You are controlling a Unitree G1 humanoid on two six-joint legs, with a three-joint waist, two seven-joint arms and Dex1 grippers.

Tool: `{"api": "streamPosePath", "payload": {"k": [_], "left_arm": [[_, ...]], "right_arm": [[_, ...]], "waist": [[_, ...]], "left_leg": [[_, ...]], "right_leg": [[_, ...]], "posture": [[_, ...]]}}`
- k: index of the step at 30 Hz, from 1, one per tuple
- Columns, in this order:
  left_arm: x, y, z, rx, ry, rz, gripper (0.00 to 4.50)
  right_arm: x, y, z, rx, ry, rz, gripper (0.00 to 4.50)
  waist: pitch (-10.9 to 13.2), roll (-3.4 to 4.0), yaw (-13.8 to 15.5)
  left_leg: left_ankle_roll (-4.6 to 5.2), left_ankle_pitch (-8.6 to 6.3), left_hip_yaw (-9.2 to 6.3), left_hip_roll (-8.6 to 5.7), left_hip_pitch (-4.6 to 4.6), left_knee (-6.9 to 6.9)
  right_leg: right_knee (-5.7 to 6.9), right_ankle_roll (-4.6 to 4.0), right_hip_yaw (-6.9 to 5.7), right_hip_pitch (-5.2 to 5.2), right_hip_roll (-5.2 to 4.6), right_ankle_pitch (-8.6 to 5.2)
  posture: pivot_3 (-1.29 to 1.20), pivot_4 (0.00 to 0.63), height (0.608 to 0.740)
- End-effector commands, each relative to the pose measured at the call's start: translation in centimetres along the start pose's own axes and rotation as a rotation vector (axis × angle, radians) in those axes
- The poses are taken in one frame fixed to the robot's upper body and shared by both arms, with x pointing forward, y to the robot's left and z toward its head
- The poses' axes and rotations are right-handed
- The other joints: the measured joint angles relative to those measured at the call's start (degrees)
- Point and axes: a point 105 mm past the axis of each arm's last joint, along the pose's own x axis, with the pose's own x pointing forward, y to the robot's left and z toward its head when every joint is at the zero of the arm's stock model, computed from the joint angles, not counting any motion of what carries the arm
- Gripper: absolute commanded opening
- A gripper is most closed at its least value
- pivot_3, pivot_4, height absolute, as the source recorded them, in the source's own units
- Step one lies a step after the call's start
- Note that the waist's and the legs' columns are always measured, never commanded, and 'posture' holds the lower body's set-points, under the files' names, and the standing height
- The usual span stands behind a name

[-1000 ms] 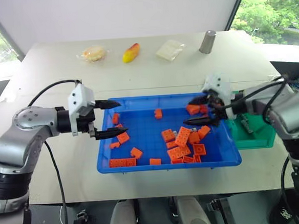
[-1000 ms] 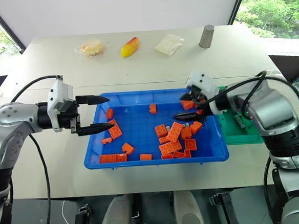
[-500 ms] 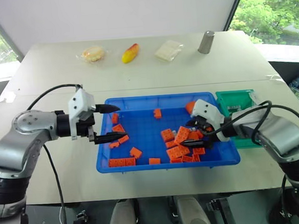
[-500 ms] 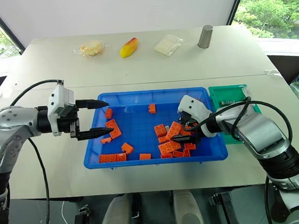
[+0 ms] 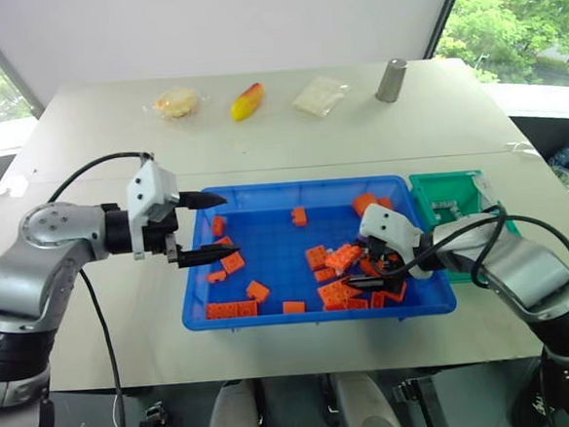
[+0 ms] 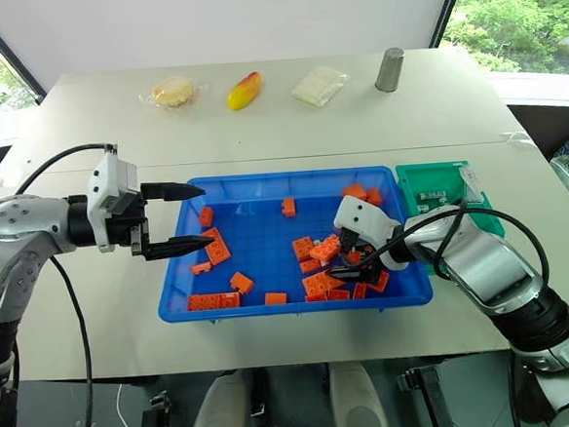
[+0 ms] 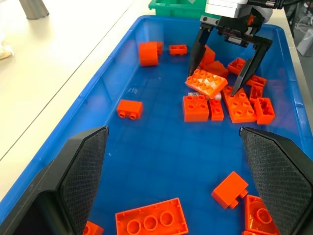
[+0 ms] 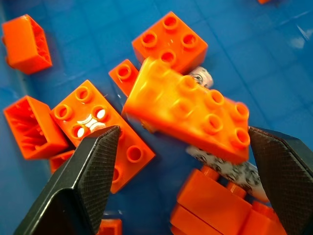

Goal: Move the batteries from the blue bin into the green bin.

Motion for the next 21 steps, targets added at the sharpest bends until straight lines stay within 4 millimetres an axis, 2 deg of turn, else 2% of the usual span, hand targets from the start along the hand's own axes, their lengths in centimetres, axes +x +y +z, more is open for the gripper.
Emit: {"api": "streamPosePath", "payload": {"k": [1,4,9,12,13,16,17,21], "left_arm": [[-0.4,0.3,0.7,0.042,-0.005,0.011,4.5],[-0.3,0.3,0.6,0.044,-0.004,0.013,4.5],[-0.3,0.3,0.3,0.045,-0.002,0.017,4.5],[-0.3,0.3,0.2,0.045,-0.003,0.019,4.5],[-0.3,0.3,0.2,0.045,-0.003,0.018,4.5],[-0.2,0.3,0.2,0.045,-0.004,0.017,4.5],[-0.2,0.4,0.2,0.046,-0.004,0.016,4.5],[0.2,0.3,0.4,0.052,-0.007,0.004,4.5]], "right_arm": [[-0.4,-0.7,0.9,-0.029,-0.036,-0.039,4.04],[-0.5,-1.1,1.5,-0.027,-0.062,-0.052,3.13],[-0.8,-1.4,2.0,-0.004,-0.08,-0.053,3.13],[-1.2,-2.0,3.5,-0.033,-0.118,-0.071,3.13],[-1.1,-2.0,4.7,-0.041,-0.154,-0.059,3.13],[0.3,-1.5,8.1,-0.071,-0.234,-0.004,3.13],[0.7,-1.4,8.6,-0.082,-0.243,0.006,3.13],[4.9,0.1,12.1,-0.157,-0.274,0.084,3.13]], "waist": [[0.0,0.0,0.02],[0.0,0.0,0.03],[0.0,0.0,0.07],[0.0,0.0,0.04],[0.0,0.0,-0.1],[0.0,0.0,-0.53],[0.0,0.0,-0.46],[-0.02,-0.03,-0.31]], "left_leg": [[0.0,0.0,0.0,0.0,0.0,0.0],[0.0,0.0,0.0,0.0,0.0,0.0],[0.0,0.0,0.0,0.0,0.0,0.0],[0.0,0.0,0.0,0.0,0.0,0.0],[0.0,0.0,0.01,0.0,0.0,0.0],[0.0,0.0,0.0,0.04,0.04,0.0],[0.0,0.0,-0.01,0.05,0.04,0.0],[0.0,0.0,-0.08,0.09,0.04,-0.01]], "right_leg": [[0.0,0.0,0.0,0.0,0.0,0.0],[0.0,0.0,0.0,0.0,0.0,0.0],[0.0,0.0,0.0,0.0,0.0,0.0],[0.0,0.0,0.0,0.0,0.0,0.0],[0.0,0.0,0.0,0.0,0.0,0.0],[0.03,0.01,0.05,-0.01,0.07,0.01],[0.08,0.03,0.04,-0.01,0.1,0.02],[0.14,-0.01,-0.05,-0.01,0.15,0.0]], "posture": [[0.0,0.15,0.74],[0.0,0.15,0.74],[0.0,0.15,0.74],[0.0,0.15,0.74],[0.0,0.15,0.74],[0.0,0.15,0.74],[0.0,0.15,0.74],[0.0,0.15,0.74]]}}
